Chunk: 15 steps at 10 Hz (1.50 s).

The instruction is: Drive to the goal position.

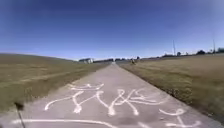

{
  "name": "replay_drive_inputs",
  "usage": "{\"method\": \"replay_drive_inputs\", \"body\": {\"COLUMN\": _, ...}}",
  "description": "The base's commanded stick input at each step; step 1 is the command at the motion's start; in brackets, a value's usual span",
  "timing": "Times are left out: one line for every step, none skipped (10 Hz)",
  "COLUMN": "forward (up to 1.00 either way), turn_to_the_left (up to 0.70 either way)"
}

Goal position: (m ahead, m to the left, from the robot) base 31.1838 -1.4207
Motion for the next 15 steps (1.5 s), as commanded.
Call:
{"method": "replay_drive_inputs", "body": {"forward": 1.0, "turn_to_the_left": 0.0}}
{"method": "replay_drive_inputs", "body": {"forward": 1.0, "turn_to_the_left": 0.0}}
{"method": "replay_drive_inputs", "body": {"forward": 1.0, "turn_to_the_left": 0.0}}
{"method": "replay_drive_inputs", "body": {"forward": 1.0, "turn_to_the_left": 0.0}}
{"method": "replay_drive_inputs", "body": {"forward": 1.0, "turn_to_the_left": 0.0}}
{"method": "replay_drive_inputs", "body": {"forward": 1.0, "turn_to_the_left": 0.0}}
{"method": "replay_drive_inputs", "body": {"forward": 1.0, "turn_to_the_left": 0.0}}
{"method": "replay_drive_inputs", "body": {"forward": 1.0, "turn_to_the_left": 0.0}}
{"method": "replay_drive_inputs", "body": {"forward": 1.0, "turn_to_the_left": 0.0}}
{"method": "replay_drive_inputs", "body": {"forward": 1.0, "turn_to_the_left": 0.0}}
{"method": "replay_drive_inputs", "body": {"forward": 1.0, "turn_to_the_left": 0.0}}
{"method": "replay_drive_inputs", "body": {"forward": 1.0, "turn_to_the_left": 0.0}}
{"method": "replay_drive_inputs", "body": {"forward": 1.0, "turn_to_the_left": 0.0}}
{"method": "replay_drive_inputs", "body": {"forward": 1.0, "turn_to_the_left": 0.0}}
{"method": "replay_drive_inputs", "body": {"forward": 1.0, "turn_to_the_left": 0.0}}
